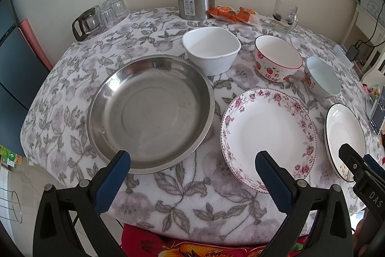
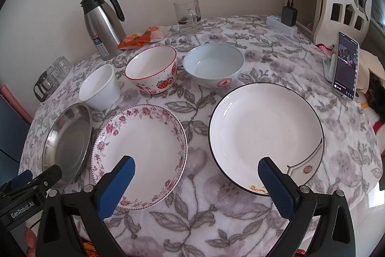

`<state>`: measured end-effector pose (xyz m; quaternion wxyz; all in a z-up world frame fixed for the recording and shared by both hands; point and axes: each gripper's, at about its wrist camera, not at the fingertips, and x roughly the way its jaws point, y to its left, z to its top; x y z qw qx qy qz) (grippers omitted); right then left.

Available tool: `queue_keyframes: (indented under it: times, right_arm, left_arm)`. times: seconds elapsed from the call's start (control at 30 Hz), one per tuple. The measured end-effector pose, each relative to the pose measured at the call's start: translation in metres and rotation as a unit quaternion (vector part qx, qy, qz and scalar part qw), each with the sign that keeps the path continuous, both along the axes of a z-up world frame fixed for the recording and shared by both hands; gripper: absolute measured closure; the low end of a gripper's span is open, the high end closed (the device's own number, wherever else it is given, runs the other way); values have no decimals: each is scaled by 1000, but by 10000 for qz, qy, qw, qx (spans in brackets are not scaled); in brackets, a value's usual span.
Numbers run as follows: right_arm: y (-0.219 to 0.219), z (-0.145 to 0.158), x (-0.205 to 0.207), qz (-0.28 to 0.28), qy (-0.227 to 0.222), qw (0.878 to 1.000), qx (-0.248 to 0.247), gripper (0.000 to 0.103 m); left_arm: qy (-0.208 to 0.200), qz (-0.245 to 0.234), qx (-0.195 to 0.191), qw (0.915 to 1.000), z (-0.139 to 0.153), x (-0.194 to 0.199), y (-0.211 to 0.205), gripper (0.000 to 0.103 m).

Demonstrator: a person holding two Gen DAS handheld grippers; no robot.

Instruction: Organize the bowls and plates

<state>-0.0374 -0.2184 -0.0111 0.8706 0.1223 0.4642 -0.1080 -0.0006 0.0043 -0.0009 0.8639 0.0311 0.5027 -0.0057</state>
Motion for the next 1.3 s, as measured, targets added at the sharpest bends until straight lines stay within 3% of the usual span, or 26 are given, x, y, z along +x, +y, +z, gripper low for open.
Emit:
queue_keyframes:
  times: [0.87, 1.07, 1.3]
  right_arm:
    - [1, -4, 0, -6, 62, 10000, -25, 0]
    - [8, -1, 3, 129, 91, 9998, -131, 0]
    - [33, 7, 18, 549, -116, 9984, 2, 0]
  left_arm:
    - [20, 13, -34, 10000, -2, 0, 2, 0]
    - [98, 240, -446, 9987, -2, 5, 18, 0]
    - [-63, 1029, -1083, 9888, 6, 19, 73, 0]
